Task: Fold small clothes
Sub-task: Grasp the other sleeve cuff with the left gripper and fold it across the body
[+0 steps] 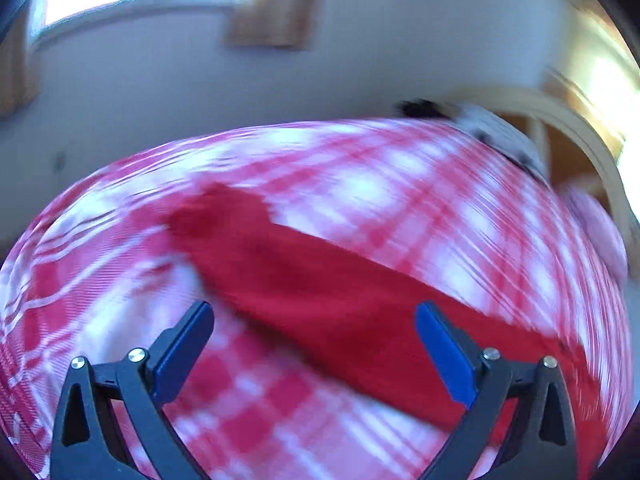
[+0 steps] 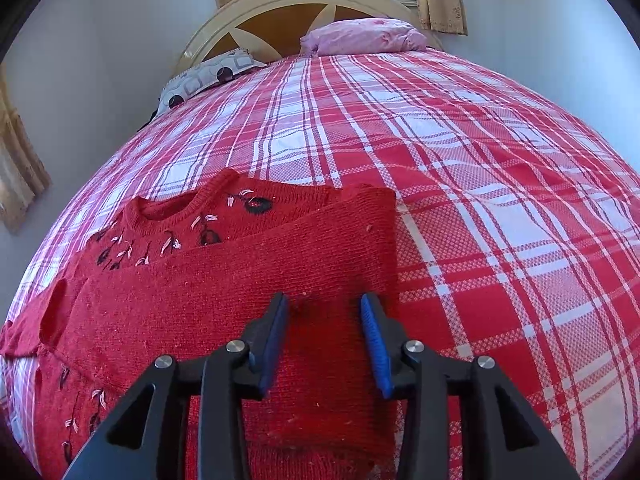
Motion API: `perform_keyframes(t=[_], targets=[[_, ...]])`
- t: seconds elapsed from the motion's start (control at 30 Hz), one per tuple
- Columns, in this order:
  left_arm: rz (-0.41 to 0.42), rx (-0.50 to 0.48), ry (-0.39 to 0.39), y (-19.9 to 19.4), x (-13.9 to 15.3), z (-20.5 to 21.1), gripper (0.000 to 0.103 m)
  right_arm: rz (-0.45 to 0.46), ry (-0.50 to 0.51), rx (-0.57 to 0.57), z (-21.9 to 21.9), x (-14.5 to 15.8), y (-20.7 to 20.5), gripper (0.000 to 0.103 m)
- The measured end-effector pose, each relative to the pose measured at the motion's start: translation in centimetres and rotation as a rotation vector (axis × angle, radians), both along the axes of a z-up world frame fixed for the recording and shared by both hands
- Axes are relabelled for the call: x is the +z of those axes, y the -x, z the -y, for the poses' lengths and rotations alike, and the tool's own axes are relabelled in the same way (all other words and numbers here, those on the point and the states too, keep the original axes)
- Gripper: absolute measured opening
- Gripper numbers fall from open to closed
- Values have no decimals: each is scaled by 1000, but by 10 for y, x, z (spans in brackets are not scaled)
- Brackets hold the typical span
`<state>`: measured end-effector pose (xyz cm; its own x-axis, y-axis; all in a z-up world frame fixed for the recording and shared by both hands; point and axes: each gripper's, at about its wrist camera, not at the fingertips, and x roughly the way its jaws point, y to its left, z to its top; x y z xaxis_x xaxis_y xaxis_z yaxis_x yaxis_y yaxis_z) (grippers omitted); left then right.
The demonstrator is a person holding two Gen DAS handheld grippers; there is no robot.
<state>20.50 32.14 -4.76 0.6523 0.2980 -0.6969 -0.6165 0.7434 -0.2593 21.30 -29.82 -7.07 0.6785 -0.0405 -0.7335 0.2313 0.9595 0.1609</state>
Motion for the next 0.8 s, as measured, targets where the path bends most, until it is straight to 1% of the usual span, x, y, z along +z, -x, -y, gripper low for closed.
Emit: perform_keyframes(t=[0.07,0.1,0.13,0.17,0.23,0.27,0.33,0.4,0.47,0.5,0.53,0.57,0.6,0.63,0.67,0.7,0.8], targets=[[8,72,52,4,-8,-27,98,0,0,0,0,0,0,40],[9,105,91,6,-14,-41,93,0,0,-1,0,0,0,40],[10,122,120,5,-19,-49,89,0,2,-1,0,0,0,40],[9,139,160,4,-27,-60,88,-1,4,-1,0,0,0,40],[0,156,207,1,-39,-69,85,-3,8,-1,-1,0,0,40],[5,162,217,1,-41,-71,85,-4,10,-1,-1,0,0,40],[18,155,175,-5,-39,-70,85,-6,15,-1,-1,0,-1,40],[5,128,164,-16,-42,-70,85,-6,16,-1,-1,0,-1,40],[-6,128,162,-20,-44,-75,84,-6,15,-1,-2,0,-1,41],[-4,125,150,-22,-45,-74,80,-6,15,-1,-2,0,-1,41],[-1,121,142,-19,-42,-75,70,-6,16,-1,-2,0,-1,41],[-3,112,125,-20,-43,-73,63,-7,17,-1,-2,0,-1,41],[-5,106,114,-19,-44,-74,46,-6,16,-1,-2,0,-1,41],[-7,103,101,-17,-44,-75,27,-7,17,-1,-2,0,-1,41],[-5,96,96,-18,-46,-76,18,-7,17,-1,-2,0,-1,41],[3,84,108,-17,-48,-78,12,-6,16,-1,-2,0,-1,41],[21,65,125,-14,-44,-79,8,-6,16,-1,-2,0,-1,41]])
